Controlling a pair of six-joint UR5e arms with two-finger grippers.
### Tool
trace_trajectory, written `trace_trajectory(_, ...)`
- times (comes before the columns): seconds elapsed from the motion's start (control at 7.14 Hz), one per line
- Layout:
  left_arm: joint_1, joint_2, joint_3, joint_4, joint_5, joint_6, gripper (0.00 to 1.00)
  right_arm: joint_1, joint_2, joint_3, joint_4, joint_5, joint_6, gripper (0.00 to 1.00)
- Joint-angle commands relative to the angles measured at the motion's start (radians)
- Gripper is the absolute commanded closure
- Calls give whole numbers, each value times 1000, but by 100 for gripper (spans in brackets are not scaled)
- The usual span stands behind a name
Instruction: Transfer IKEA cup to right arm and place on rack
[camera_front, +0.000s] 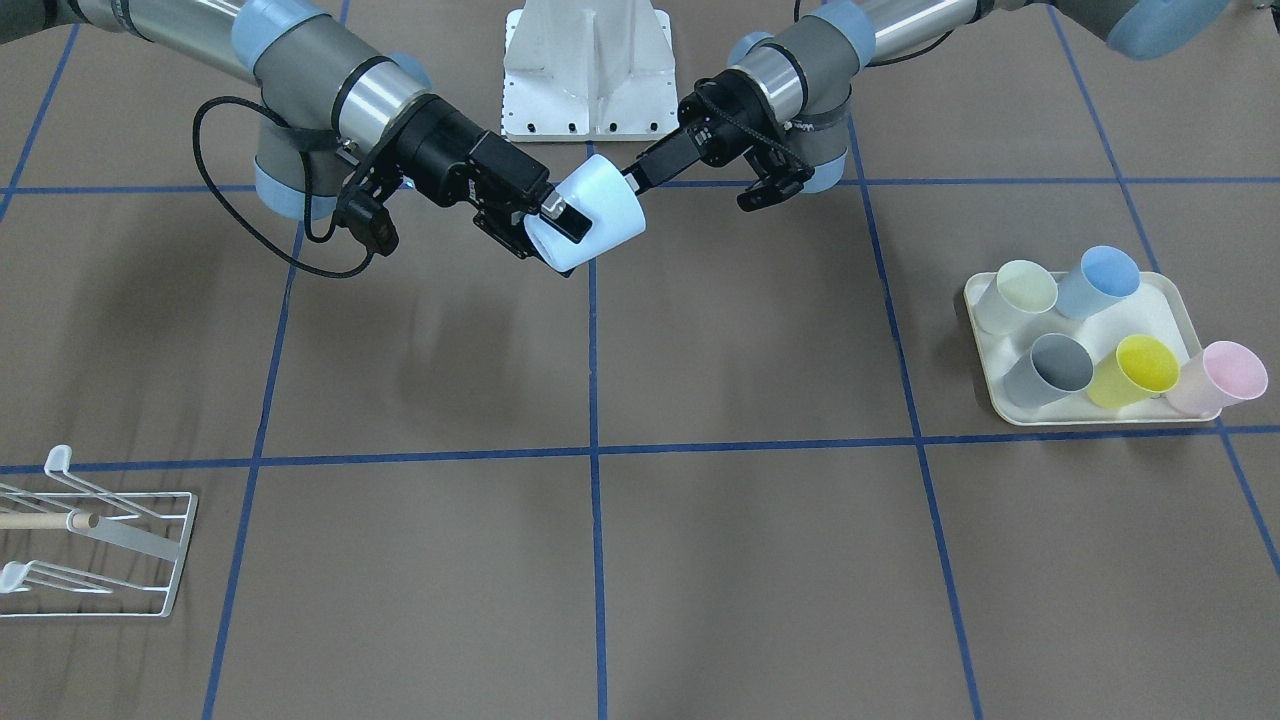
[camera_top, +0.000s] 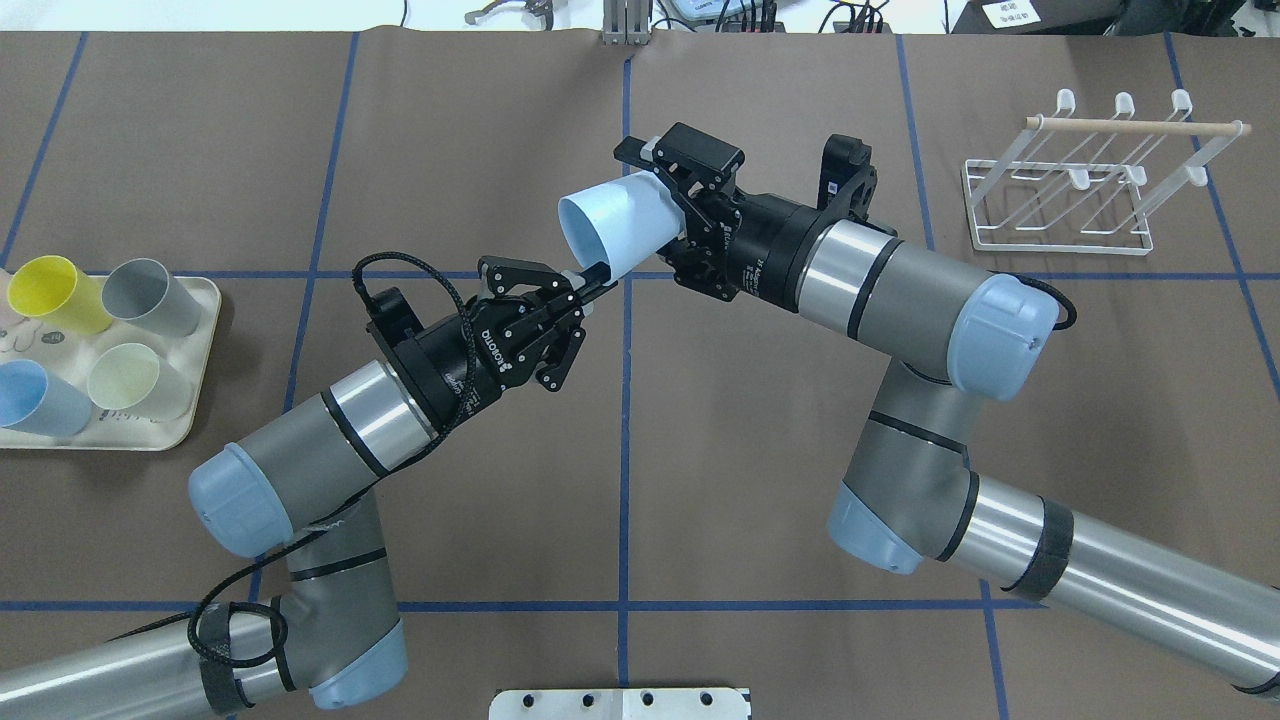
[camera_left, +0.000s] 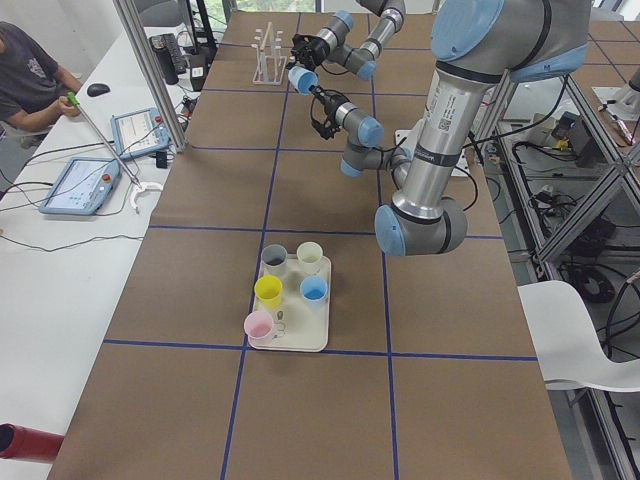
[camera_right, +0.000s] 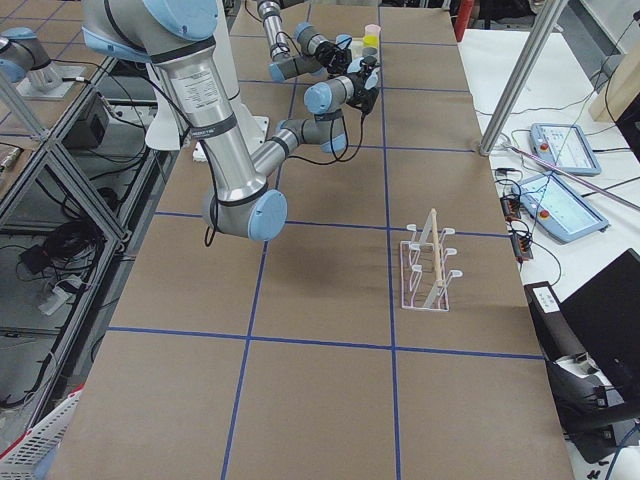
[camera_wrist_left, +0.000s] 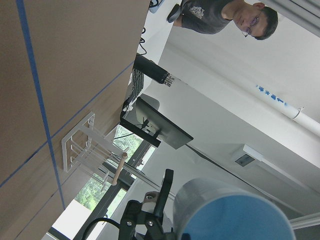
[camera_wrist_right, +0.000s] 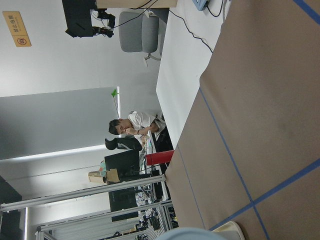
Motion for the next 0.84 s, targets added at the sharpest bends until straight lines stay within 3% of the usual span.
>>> trace_trajectory(0.0, 0, 0, 7, 0, 0, 0, 100, 0, 0, 0, 0, 0, 0, 1)
trace_trajectory(0.56, 2, -30, 33, 6, 6, 0, 100, 0, 0, 0, 0, -2, 0, 4)
trace_trajectory(0.7, 2, -31, 30, 9, 4, 0, 100, 1, -2, 0, 0, -2, 0, 62)
